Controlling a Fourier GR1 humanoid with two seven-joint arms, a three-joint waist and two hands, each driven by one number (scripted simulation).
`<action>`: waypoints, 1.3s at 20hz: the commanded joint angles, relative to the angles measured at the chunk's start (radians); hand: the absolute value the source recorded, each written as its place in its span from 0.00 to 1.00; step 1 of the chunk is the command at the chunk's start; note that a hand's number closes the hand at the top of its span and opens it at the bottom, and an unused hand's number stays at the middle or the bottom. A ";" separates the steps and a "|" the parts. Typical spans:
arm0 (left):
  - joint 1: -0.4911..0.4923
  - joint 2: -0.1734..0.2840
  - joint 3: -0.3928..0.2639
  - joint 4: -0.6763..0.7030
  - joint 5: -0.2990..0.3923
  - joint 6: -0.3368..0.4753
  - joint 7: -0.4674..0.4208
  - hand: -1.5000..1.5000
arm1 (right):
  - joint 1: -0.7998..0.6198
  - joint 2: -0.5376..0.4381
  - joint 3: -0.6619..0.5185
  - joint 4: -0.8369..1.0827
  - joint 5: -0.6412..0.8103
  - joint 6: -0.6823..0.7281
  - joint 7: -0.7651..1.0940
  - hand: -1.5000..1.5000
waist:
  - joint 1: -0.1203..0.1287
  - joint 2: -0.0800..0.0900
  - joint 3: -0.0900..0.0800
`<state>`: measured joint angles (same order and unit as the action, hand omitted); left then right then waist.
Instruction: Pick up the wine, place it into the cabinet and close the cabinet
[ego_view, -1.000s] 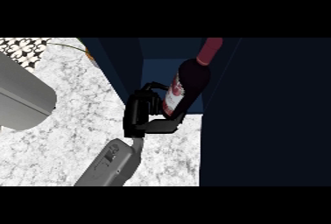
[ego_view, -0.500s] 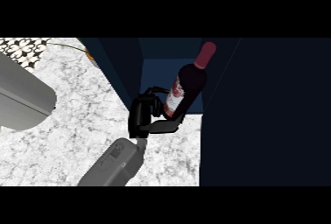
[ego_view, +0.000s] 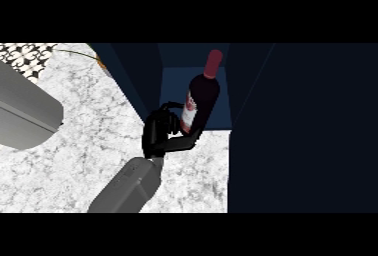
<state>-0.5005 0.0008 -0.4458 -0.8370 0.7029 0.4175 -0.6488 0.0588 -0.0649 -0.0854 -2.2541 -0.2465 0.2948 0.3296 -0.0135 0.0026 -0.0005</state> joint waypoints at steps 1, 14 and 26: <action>-0.084 -0.001 0.017 0.131 0.119 -0.085 -0.050 1.00 | 0.006 -0.010 0.004 -0.053 -0.014 -0.005 0.042 0.00 | -0.010 0.002 -0.001; -0.253 -0.001 -0.037 0.352 0.259 -0.161 -0.096 1.00 | 0.066 0.029 0.026 0.009 0.021 0.029 -0.074 0.00 | -0.021 0.005 0.000; -0.406 -0.001 -0.006 0.477 0.341 -0.178 -0.068 1.00 | -0.023 -0.010 -0.030 0.062 -0.032 0.032 -0.057 0.00 | -0.033 0.009 0.000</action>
<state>-0.8652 -0.0001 -0.4553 -0.3923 1.0032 0.2531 -0.7023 0.0590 -0.0546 -0.0776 -2.2243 -0.2505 0.3102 0.2927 -0.0342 0.0113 -0.0011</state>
